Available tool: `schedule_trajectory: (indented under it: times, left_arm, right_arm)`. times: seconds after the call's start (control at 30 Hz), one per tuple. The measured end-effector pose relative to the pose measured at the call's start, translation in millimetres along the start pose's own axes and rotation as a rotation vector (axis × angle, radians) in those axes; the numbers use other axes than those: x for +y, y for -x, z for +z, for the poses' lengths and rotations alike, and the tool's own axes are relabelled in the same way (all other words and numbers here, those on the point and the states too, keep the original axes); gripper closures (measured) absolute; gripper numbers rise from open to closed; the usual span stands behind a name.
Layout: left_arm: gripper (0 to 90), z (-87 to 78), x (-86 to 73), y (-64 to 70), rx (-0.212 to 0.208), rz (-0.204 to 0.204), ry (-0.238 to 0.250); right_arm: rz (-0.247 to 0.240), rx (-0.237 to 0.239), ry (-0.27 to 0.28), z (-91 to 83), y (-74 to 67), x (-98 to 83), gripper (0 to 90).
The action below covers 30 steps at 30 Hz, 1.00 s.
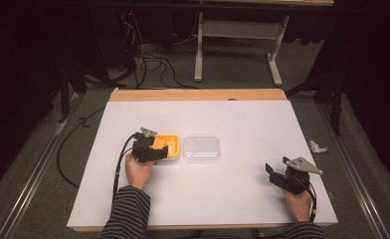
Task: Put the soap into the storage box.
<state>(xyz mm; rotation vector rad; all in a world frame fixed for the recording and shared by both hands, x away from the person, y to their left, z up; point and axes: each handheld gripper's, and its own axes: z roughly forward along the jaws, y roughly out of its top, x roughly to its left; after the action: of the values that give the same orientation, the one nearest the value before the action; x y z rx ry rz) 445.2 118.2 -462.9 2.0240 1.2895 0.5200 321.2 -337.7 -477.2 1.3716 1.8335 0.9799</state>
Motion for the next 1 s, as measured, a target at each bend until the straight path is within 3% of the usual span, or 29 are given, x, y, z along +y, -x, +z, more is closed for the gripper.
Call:
schedule_trajectory:
  times: [0.2, 0.53, 1.0]
  left_arm:
    - [23.0, -5.2, 0.6, -0.2, 0.0, 0.0, 0.011]
    - [21.6, -22.3, 2.5, -0.6, 0.007, -0.002, 0.075]
    - [22.6, -38.9, 3.0, 3.3, -0.04, 0.009, 0.126]
  right_arm:
    - [-0.001, 0.0, 0.0, 0.0, 0.0, 0.0, 28.6]
    - [0.0, 0.003, 0.0, 0.1, 0.4, 0.1, 28.6]
    - [0.0, 0.002, -0.002, 0.2, -0.2, 0.1, 28.6]
